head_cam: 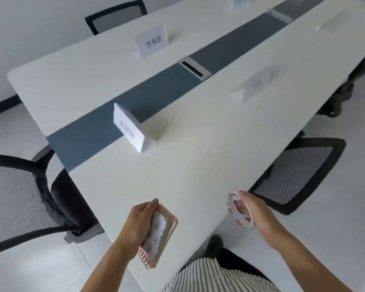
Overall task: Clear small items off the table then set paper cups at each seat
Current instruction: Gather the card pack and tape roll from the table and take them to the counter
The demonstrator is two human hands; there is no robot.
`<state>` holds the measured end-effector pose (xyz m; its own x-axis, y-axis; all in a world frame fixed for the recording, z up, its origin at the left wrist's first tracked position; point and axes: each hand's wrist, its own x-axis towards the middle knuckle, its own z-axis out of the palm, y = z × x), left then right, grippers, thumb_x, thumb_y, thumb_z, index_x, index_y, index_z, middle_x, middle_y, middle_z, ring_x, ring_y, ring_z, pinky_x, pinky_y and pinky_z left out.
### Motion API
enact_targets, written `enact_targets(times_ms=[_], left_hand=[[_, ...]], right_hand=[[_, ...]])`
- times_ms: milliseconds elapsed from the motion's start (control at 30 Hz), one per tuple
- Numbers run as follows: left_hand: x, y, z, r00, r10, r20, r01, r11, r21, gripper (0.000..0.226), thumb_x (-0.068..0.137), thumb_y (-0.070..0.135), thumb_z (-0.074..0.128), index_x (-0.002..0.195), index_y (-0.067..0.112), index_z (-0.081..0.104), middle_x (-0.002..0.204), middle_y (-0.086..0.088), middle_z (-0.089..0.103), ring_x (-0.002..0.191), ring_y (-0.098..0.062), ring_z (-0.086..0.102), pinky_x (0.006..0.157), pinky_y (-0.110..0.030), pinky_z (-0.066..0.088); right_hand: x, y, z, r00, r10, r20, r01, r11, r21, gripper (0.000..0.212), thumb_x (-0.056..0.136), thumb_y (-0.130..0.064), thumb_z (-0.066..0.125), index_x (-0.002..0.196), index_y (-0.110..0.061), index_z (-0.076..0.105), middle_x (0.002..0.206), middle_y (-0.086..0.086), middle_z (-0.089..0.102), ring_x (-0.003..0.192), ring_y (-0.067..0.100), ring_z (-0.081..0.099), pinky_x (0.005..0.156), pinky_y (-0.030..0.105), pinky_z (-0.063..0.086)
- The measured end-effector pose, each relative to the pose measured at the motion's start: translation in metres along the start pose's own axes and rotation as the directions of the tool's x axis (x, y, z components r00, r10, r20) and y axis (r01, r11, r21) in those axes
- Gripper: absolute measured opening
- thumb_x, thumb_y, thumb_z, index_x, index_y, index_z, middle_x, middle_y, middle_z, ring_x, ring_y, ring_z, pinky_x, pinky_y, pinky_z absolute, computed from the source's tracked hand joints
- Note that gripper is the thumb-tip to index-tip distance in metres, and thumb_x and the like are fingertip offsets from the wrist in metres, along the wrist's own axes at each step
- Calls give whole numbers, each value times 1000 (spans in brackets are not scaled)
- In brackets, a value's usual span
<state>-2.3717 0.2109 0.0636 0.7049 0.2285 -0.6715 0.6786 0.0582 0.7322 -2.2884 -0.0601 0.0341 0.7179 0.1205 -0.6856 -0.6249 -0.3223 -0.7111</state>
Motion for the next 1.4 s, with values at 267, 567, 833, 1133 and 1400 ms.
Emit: enact_targets(times_ms=[267, 567, 833, 1133, 1400], left_hand=[[-33, 8, 102, 986, 75, 151, -102, 978, 184, 47, 100, 28, 45, 58, 9, 53, 45, 0, 55, 39, -12, 51, 42, -18, 39], [-74, -15, 315, 925, 16, 381, -184, 894, 409, 42, 98, 34, 44, 64, 11, 49, 54, -6, 58, 47, -17, 57, 51, -25, 45], [-63, 3, 439, 853, -17, 522, -307, 792, 527, 42, 97, 40, 44, 64, 14, 47, 61, -7, 51, 54, -20, 52, 61, -28, 42], [37, 103, 577, 862, -34, 506, -264, 822, 505, 46, 98, 38, 45, 59, 14, 48, 53, -7, 53, 45, -19, 50, 54, -27, 41], [116, 231, 729, 810, 15, 586, -375, 781, 499, 46, 98, 40, 43, 66, 10, 54, 63, -17, 55, 56, -24, 53, 61, -33, 43]], right_hand=[[-71, 65, -77, 985, -5, -171, 24, 994, 108, 16, 97, -38, 48, 101, -37, 63, 108, 0, 68, 100, 15, 65, 87, 37, 53], [-155, 192, -257, 904, -14, -428, 70, 991, 114, 37, 93, -50, 52, 124, -33, 61, 111, -13, 66, 103, 6, 63, 74, 26, 51], [-158, 233, -371, 827, 114, -551, 52, 959, 277, 14, 92, -43, 57, 101, -36, 66, 102, 1, 70, 99, 21, 66, 86, 45, 53], [-77, 181, -487, 822, 132, -554, 68, 943, 326, 27, 91, -46, 59, 112, -31, 67, 102, -7, 70, 99, 14, 66, 82, 37, 54], [-52, 123, -644, 680, 166, -714, 197, 897, 396, 36, 75, -56, 56, 99, -35, 71, 95, 0, 72, 95, 16, 67, 81, 37, 53]])
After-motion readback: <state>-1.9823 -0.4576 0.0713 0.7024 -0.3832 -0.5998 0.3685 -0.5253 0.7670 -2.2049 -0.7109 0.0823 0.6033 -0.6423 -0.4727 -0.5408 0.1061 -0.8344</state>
